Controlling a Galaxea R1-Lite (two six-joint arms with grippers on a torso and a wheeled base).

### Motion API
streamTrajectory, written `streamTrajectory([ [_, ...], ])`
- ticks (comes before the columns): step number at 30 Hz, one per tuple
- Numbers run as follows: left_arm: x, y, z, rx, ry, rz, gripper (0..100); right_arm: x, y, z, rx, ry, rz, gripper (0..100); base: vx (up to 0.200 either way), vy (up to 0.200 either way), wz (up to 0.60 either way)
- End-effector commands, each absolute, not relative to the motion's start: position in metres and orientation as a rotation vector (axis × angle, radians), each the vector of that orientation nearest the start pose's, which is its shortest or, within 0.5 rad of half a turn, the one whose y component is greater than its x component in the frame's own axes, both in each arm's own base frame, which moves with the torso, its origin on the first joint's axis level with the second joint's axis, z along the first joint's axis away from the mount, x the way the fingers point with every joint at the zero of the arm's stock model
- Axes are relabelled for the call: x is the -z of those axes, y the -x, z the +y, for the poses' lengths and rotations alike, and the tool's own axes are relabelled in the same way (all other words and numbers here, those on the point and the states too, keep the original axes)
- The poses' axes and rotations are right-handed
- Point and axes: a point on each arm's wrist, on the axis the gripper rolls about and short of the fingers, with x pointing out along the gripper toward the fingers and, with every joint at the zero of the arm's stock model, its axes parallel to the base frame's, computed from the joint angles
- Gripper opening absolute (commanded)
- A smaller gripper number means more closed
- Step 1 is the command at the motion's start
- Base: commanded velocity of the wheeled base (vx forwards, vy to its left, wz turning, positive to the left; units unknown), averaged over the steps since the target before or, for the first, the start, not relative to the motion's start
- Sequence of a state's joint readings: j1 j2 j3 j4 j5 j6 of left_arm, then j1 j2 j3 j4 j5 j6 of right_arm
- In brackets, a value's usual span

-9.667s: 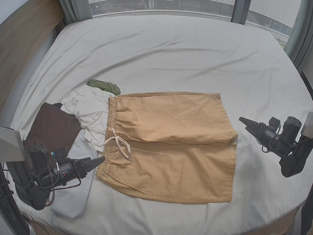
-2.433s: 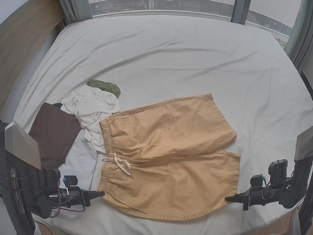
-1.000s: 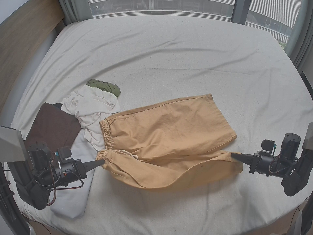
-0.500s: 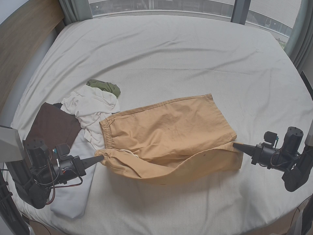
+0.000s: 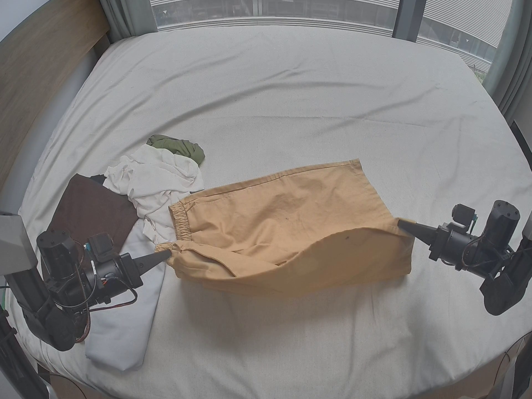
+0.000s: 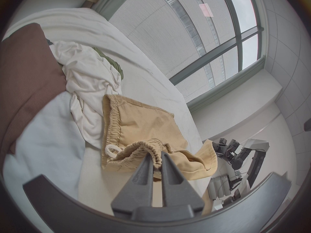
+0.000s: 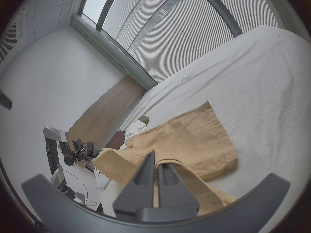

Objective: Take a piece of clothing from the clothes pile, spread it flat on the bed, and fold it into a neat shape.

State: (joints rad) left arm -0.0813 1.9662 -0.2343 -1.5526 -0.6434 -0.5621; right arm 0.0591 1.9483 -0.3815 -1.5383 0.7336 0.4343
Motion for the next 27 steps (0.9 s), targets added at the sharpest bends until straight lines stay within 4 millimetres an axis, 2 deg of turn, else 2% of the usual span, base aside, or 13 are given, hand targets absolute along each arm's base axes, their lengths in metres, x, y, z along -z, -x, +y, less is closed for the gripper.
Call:
streamTrajectory([
  [1,-0.078,-0.257,-0.035,0.655,0.582,0.357,0,-0.110,-0.291,0.032,-0.781,-0.431,0.165,0,0.000,0.000,0.00],
  [17,-0.080,-0.260,-0.036,0.658,0.575,0.342,0,-0.130,-0.317,0.033,-0.787,-0.441,0.141,0,0.000,0.000,0.00],
  [27,-0.090,-0.262,-0.037,0.659,0.618,0.319,0,-0.146,-0.334,0.034,-0.793,-0.431,0.114,0,0.000,0.000,0.00],
])
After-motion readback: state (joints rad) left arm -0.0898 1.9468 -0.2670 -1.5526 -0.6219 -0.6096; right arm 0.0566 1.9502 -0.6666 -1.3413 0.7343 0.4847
